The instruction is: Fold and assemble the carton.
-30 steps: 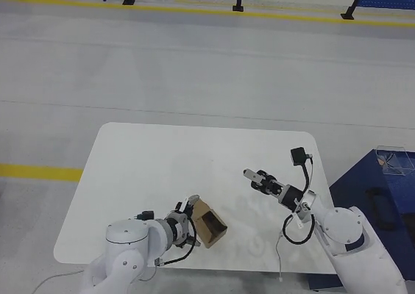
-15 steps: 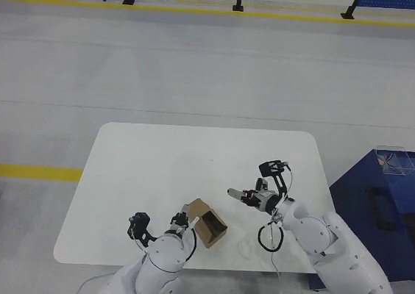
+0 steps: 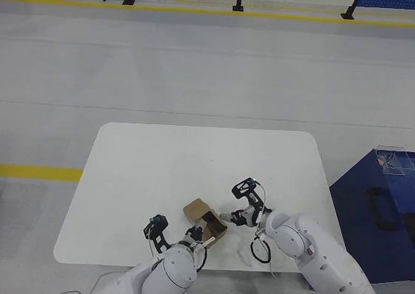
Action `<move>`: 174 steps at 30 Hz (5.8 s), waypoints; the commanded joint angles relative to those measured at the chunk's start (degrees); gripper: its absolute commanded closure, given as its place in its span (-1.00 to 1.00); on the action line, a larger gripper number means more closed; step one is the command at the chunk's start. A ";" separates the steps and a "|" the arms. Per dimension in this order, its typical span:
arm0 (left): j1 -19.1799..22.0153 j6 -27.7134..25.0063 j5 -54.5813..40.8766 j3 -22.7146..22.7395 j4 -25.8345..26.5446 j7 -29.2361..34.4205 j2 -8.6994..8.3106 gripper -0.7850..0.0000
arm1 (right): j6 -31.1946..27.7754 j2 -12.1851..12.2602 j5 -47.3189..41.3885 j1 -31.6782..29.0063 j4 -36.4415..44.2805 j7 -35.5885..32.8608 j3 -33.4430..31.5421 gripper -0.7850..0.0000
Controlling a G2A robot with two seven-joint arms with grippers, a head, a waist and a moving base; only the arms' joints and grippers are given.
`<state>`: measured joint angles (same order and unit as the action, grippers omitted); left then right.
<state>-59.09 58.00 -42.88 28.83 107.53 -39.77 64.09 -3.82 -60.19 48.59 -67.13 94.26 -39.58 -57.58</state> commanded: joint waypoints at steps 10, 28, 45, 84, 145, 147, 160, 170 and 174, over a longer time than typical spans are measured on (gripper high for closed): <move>1.70 0.00 -6.66 -3.80 2.47 -6.51 -2.76 -1.00 | 0.23 -1.16 1.86 0.83 -2.61 1.34 2.80 -1.00; 14.25 0.00 -19.16 -12.72 -7.05 -6.52 -0.49 -1.00 | 0.68 -1.65 4.55 -0.16 -1.95 2.36 1.40 -1.00; 6.82 -3.03 -14.88 -3.10 -1.04 -9.54 -2.95 -1.00 | -2.25 -0.07 -1.64 -5.93 3.79 4.95 -10.91 -1.00; -1.89 -54.78 6.83 5.94 -25.95 30.35 -1.57 1.00 | -2.25 -0.07 -1.64 -5.93 3.79 4.95 -10.91 -1.00; -13.85 -101.75 8.65 2.35 -33.60 -6.72 15.47 0.25 | -2.61 -0.44 -6.85 -6.18 0.98 5.75 -15.99 -1.00; -13.80 -101.53 8.71 2.48 -34.93 -7.06 16.36 0.38 | -2.56 -0.48 -6.40 -6.20 0.95 5.73 -15.82 -1.00; -13.70 -103.78 14.27 7.33 -39.87 -5.71 19.62 -1.00 | -2.36 -0.69 -5.61 -6.77 1.07 6.28 -15.74 -1.00; -15.55 -114.40 28.77 11.78 -42.64 -2.27 20.56 -1.00 | -2.57 -0.74 -6.04 -7.20 1.62 5.99 -16.44 -1.00; -15.71 -116.00 32.86 13.21 -42.98 -2.38 21.49 -1.00 | -2.64 -0.75 -5.95 -7.40 1.73 5.94 -16.66 -1.00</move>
<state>-74.72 -58.03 -11.40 41.61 64.39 -42.12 85.29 -6.46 -60.93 42.69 -74.48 95.97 -33.65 -74.16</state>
